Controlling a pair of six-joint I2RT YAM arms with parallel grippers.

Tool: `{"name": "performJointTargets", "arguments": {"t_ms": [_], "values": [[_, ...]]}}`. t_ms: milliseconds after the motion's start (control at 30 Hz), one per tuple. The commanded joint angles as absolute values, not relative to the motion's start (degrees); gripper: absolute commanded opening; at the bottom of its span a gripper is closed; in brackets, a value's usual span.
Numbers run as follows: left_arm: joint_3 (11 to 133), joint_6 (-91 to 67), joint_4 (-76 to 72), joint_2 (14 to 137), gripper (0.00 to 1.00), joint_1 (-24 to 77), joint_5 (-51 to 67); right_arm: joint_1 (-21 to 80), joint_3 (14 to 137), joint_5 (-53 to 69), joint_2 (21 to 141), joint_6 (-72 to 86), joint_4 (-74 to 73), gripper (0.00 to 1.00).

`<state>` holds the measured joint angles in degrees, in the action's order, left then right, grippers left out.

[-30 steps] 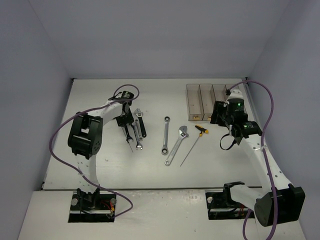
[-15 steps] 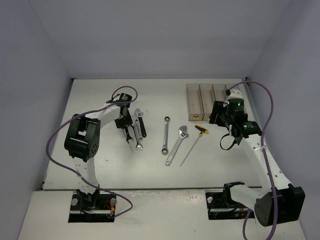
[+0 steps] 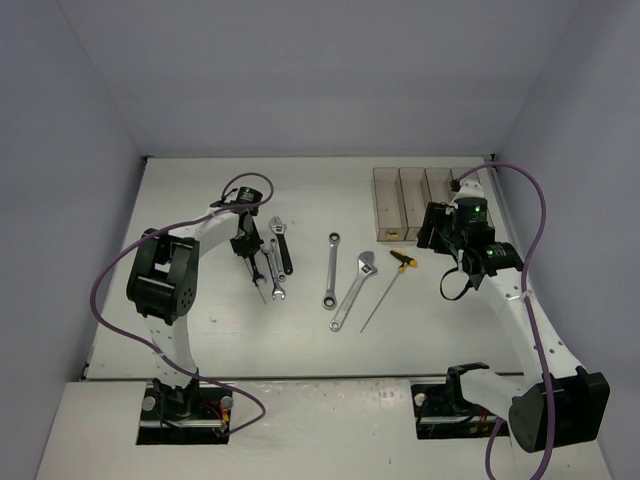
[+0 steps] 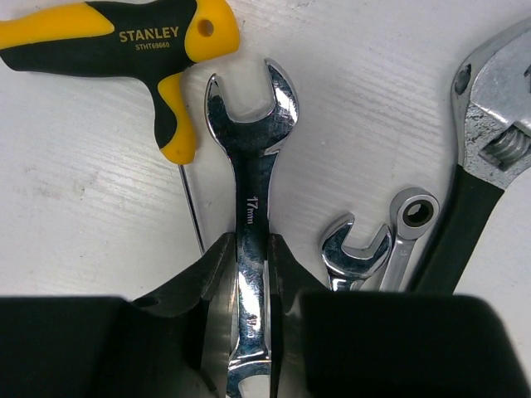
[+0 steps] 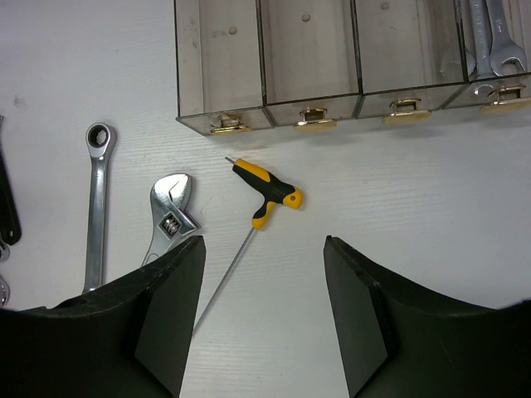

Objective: Sort the tools into containers

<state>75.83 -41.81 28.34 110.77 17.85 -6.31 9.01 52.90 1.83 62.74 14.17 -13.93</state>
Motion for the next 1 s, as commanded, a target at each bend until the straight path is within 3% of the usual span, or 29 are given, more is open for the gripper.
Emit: {"name": "performJointTargets", "arguments": {"t_ms": [0,500,967], "values": [[76.5,-39.9,33.5,111.4,0.00,17.6,-3.7,9.4,54.2,4.9,63.3,14.6,-11.4,0.56],[75.4,-40.2,27.8,96.3,0.00,17.8,6.2,21.4,58.2,19.4,67.6,19.1,-0.9,0.60],[71.9,-53.3,10.4,83.9,0.00,21.9,18.2,39.0,65.7,12.6,80.5,25.5,12.2,0.60]]}}
